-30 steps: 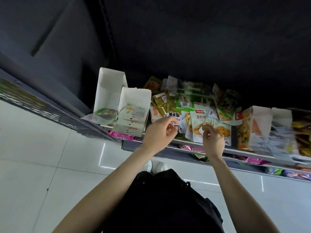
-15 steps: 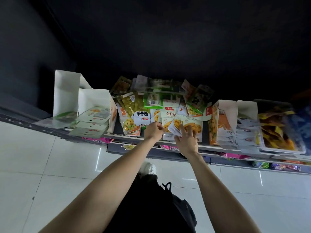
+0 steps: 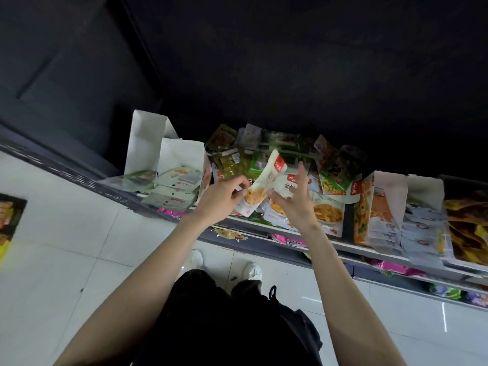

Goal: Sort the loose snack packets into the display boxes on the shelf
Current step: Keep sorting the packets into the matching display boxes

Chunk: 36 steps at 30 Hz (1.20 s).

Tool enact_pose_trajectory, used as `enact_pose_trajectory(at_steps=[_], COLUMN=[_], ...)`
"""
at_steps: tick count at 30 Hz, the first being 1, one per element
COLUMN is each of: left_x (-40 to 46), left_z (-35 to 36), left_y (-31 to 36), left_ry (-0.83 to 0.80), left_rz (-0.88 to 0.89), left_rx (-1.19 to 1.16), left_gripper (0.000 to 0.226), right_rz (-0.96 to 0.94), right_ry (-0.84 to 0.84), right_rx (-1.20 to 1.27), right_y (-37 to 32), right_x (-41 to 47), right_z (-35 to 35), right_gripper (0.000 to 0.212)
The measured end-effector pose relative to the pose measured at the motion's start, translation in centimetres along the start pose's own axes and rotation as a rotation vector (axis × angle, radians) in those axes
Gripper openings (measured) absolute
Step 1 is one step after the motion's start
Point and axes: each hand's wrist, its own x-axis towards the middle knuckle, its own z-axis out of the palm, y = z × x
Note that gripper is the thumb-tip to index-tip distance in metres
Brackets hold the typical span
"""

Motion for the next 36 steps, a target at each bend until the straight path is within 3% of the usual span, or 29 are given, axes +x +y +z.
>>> enact_pose_trajectory(at_steps=[2,3,7,11,14,17,21,23,25,30,33,36], left_x=[-0.8,-1.1,-2.4,-3.5,-4.2,-4.7,-4.1,-3.4,-3.1,-3.4,-4.0,-4.7], left_z=[-1.5,-2.2,-5.6,-8.4,-9.2,-9.0,-8.5,-8.3,-8.2,-8.0,-7.4,-7.4], left_y=[-0.4,-1.0,-4.4,-8.1,-11.4,-14.3,-14.9,-15.0,-15.2,-16.5,-17.1,-15.7], left_ry=[0.055,0.09,0.259,0.426,0.479,0.33,0.106,0.083,0.091,0.178,0.255,0.445], left_rz=[0.089,0.136,0.191,0.088,-0.085,-0.051,0.068,0.08,0.079,0.116,0.126,0.162], left_rx=[0.102,0.134,0.096,-0.123,-0.208,0.07,0.472,0.596,0.644,0.495,0.461,0.331], left_gripper=[0.014,0.014,0.027,0.026,0.035,0.022,0.024,0.023,0.022,0.014,0.005,0.019], right_rz=[-0.044,-0.06,-0.123,-0.288,-0.39,-0.426,-0.692,-0.733,-0.709,-0.465,-0.465,-0.532], right_ry=[-0.054,-0.075,-0.089,-0.052,0.132,0.29,0.383,0.338,0.26,-0.083,-0.224,-0.128], right_rx=[0.103,0.117,-0.043,-0.051,-0.062,-0.123,-0.448,-0.668,-0.855,-1.146,-1.021,-0.636], right_y=[-1.4,-2.1,-5.5,-9.3,-10.4,-10.8,-11.3,-11.3,-11.1,-10.2,-8.9,-7.3], right_x=[0.6,0.8,1.1,-0.2,-0.2,0.4,1.4,2.0,2.5,2.5,1.6,0.3], right_z=[-0.1,-0.3,-0.4,3.4,7.1,9.8,13.3,15.3,16.9,19.1,18.7,16.4], right_gripper=[0.107,0.101,0.037,0.019,0.017,0.02,0.013,0.016,0.034,0.042,0.041,0.034])
